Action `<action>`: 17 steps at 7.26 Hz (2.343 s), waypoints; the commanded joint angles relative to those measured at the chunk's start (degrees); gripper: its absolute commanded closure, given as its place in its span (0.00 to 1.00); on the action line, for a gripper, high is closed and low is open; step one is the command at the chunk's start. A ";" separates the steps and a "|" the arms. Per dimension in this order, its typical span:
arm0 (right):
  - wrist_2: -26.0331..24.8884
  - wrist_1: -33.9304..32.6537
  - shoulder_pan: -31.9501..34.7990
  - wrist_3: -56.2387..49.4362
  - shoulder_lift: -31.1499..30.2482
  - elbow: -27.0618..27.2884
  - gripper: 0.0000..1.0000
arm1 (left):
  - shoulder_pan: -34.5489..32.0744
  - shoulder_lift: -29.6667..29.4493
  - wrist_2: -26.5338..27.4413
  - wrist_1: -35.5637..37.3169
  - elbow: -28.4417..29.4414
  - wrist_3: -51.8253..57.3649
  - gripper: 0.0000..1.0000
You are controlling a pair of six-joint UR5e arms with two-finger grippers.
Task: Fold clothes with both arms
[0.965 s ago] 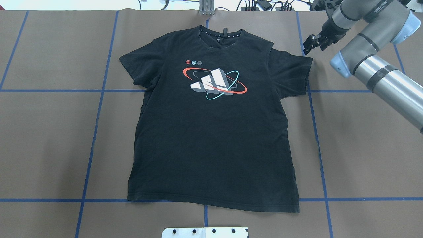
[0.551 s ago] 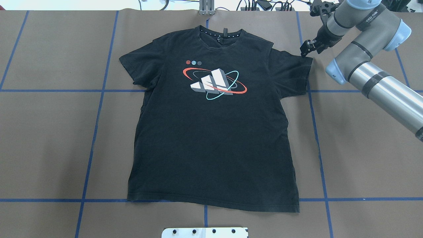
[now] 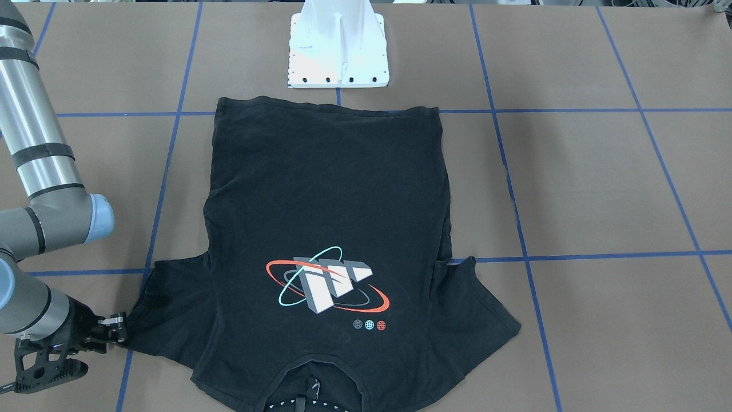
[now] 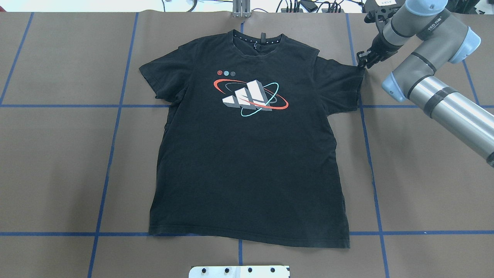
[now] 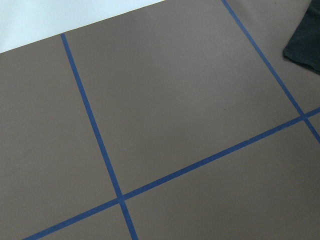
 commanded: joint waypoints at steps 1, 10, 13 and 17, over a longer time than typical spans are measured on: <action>0.28 0.00 0.08 1.50 -0.06 0.52 1.00 | 0.04 0.00 0.00 0.09 0.01 -0.06 0.00; -0.75 -3.16 -10.19 31.29 5.10 14.87 1.00 | 0.04 0.09 -0.09 0.09 0.01 -0.06 0.00; -4.81 -3.17 -12.48 32.97 14.07 5.03 1.00 | 0.05 0.09 0.00 0.09 0.10 -0.06 0.00; -8.69 -2.90 -14.68 33.14 14.09 5.44 0.00 | 4.24 -0.79 0.00 -5.93 0.19 -8.62 0.00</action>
